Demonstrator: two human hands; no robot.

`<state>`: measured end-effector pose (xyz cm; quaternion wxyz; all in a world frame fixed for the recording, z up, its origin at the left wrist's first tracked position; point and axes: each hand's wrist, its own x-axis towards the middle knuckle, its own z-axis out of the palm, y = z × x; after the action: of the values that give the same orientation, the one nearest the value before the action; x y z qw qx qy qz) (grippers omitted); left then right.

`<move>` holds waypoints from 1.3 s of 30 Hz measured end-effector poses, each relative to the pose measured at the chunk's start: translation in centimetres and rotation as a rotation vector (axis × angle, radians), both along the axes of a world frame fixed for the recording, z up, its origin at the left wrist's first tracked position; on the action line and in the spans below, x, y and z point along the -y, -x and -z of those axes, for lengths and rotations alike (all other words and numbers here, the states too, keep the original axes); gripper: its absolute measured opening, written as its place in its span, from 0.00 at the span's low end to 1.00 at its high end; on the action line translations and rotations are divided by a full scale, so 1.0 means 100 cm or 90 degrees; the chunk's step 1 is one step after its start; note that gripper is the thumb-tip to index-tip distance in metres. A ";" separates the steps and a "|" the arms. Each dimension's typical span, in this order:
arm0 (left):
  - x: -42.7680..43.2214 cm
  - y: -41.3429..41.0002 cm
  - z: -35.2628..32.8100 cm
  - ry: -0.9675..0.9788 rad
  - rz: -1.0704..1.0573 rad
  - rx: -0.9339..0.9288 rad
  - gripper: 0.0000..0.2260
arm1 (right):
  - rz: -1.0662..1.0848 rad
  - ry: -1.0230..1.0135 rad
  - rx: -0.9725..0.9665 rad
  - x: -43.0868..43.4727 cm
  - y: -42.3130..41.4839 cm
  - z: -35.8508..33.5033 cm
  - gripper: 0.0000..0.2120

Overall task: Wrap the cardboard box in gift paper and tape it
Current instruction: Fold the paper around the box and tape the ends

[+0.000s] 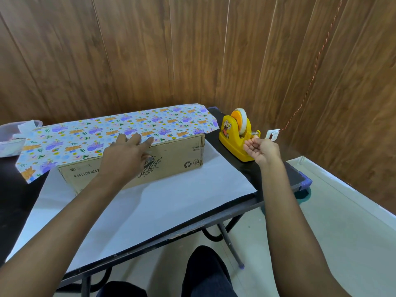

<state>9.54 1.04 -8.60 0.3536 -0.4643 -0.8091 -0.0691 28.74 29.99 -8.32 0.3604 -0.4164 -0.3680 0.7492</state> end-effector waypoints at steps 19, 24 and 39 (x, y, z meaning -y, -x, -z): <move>0.004 -0.005 -0.004 0.036 -0.030 0.038 0.22 | 0.040 0.136 -0.128 0.027 -0.009 -0.024 0.20; 0.008 -0.007 -0.007 0.053 -0.044 0.077 0.20 | 0.047 0.207 -0.234 0.038 -0.019 -0.007 0.15; 0.117 0.013 -0.008 0.015 -0.097 0.291 0.23 | -0.531 -0.257 -0.003 0.221 0.112 -0.030 0.12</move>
<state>8.20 -10.62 -7.80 0.1603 -0.3781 -0.9016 -0.1358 17.50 7.92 -5.27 0.1031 -0.1528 -0.6414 0.7447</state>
